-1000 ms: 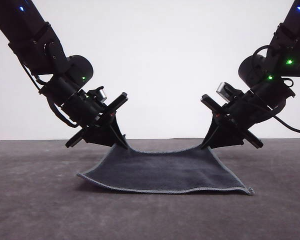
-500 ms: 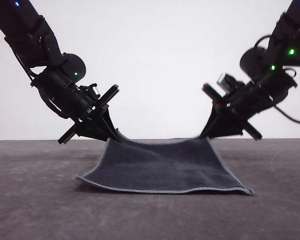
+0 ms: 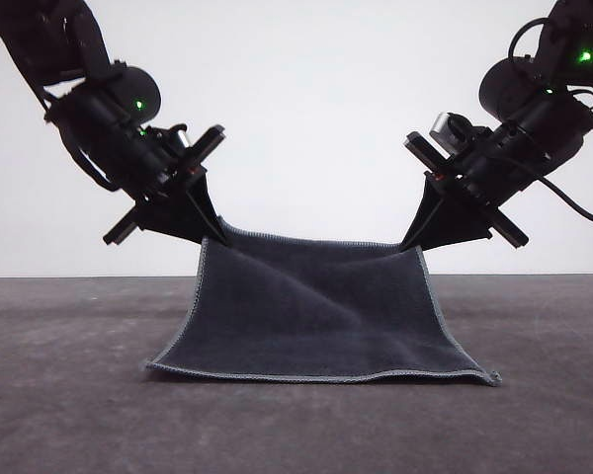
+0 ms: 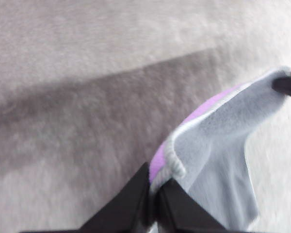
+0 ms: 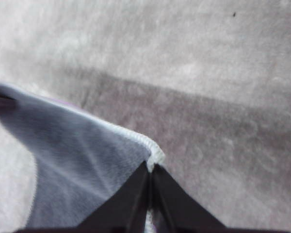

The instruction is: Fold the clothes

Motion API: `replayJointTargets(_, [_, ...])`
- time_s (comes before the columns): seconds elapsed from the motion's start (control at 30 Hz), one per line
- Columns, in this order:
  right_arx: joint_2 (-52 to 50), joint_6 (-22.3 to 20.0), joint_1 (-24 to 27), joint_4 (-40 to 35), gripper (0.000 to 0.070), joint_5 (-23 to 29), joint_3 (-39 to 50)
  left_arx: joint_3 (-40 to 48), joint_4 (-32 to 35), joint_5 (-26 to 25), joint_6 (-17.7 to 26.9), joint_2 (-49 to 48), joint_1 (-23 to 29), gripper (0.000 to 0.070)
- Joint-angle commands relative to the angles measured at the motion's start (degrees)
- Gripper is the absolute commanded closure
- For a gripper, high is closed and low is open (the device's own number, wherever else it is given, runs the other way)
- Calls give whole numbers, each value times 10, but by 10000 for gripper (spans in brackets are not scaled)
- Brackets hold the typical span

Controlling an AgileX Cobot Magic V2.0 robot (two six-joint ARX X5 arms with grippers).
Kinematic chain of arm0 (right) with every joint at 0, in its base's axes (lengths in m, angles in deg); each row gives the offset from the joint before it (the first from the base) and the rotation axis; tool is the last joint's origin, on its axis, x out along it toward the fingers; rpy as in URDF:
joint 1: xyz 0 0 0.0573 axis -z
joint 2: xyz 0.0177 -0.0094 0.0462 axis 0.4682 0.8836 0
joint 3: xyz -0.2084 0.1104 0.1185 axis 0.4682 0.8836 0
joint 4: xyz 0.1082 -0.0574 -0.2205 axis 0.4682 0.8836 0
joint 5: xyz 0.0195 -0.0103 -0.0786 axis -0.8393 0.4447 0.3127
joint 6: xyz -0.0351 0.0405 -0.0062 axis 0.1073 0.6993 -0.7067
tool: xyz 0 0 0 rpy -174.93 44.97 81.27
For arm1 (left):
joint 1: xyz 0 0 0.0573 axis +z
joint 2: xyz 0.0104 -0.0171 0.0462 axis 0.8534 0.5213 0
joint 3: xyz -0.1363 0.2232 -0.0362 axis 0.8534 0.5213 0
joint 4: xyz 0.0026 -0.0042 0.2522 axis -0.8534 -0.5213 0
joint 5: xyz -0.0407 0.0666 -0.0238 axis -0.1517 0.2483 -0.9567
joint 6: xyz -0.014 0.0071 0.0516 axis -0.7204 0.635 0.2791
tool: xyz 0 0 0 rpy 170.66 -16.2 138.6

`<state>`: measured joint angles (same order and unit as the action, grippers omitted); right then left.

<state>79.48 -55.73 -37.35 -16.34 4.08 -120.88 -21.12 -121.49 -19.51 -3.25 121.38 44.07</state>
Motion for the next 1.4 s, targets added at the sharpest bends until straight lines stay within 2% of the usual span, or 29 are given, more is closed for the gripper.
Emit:
replayJointTargets(0.0, [-7,-17,-3,-4,700,3,-8,-9,-10,3,31,6,-3,700])
replayJointTargets(0.53, [-108,-19,-11,-43,700,6,101,19,-30,18,52,-36,-34,699])
replayJointTargets(0.8, [-149,-19,-23,-63,699,4,163,111,5,51,44,-97,-54,699])
replayJointTargets(1.1, [-197,-19,-37,-86,700,7,242,267,117,56,-20,-174,-69,699])
replayJointTargets(1.23, [-206,-20,-43,-85,671,8,268,313,129,55,-25,-187,-77,699])
replayJointTargets(1.3, [-214,-20,-48,-86,601,12,283,327,128,55,-25,-188,-83,670])
replayJointTargets(1.33, [-220,-20,-50,-85,567,21,292,331,126,55,-25,-190,-87,621])
replayJointTargets(1.37, [-228,-20,-53,-84,545,30,300,334,122,55,-26,-191,-90,540])
